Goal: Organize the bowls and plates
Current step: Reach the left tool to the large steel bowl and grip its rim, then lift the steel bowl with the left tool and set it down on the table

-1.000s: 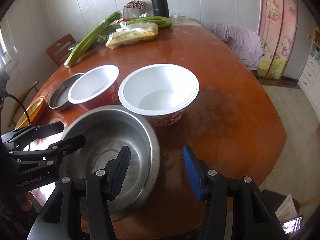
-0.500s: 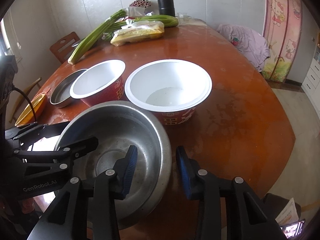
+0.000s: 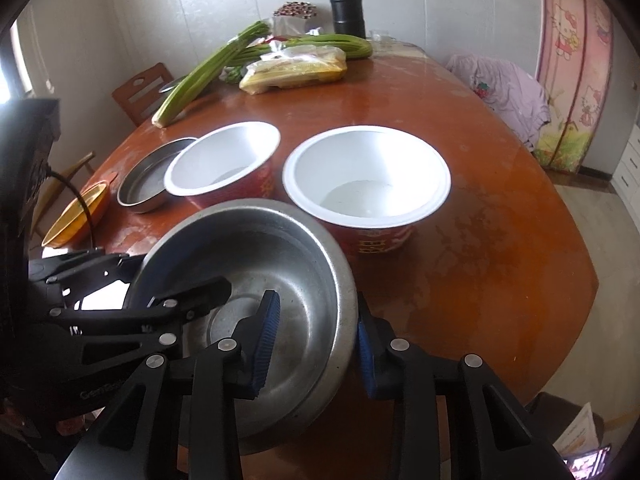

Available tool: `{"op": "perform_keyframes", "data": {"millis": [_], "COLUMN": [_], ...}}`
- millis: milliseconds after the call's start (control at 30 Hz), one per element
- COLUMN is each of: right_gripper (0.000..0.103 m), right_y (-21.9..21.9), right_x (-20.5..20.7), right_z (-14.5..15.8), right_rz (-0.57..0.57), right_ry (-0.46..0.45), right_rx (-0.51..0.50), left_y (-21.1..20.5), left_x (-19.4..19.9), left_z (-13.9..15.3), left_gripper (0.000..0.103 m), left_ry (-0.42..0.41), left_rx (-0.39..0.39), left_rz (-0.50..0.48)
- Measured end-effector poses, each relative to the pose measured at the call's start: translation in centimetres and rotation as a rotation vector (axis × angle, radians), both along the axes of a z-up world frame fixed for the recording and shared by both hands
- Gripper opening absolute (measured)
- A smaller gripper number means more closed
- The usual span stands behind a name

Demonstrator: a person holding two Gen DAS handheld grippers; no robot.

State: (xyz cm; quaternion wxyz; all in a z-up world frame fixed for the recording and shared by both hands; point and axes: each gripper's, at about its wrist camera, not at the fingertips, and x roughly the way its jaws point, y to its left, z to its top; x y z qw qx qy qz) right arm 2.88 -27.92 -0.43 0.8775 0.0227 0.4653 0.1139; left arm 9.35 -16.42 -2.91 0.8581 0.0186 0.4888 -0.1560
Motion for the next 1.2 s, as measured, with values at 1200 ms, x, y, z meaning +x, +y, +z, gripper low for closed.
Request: {"op": "perform_keyframes", "data": {"millis": [1200], "right_gripper": [0.038], "right_y": [4.6], "right_x": [-1.1], "right_z": [0.7], "right_rz": [0.12], "right_ry": [0.038], "right_rx": [0.027], "left_y": [5.2], "left_x": [-2.9], "left_z": [1.6], "left_gripper": [0.052], "left_ry": [-0.022], "left_rx": [0.003], "left_rz": [0.058]}}
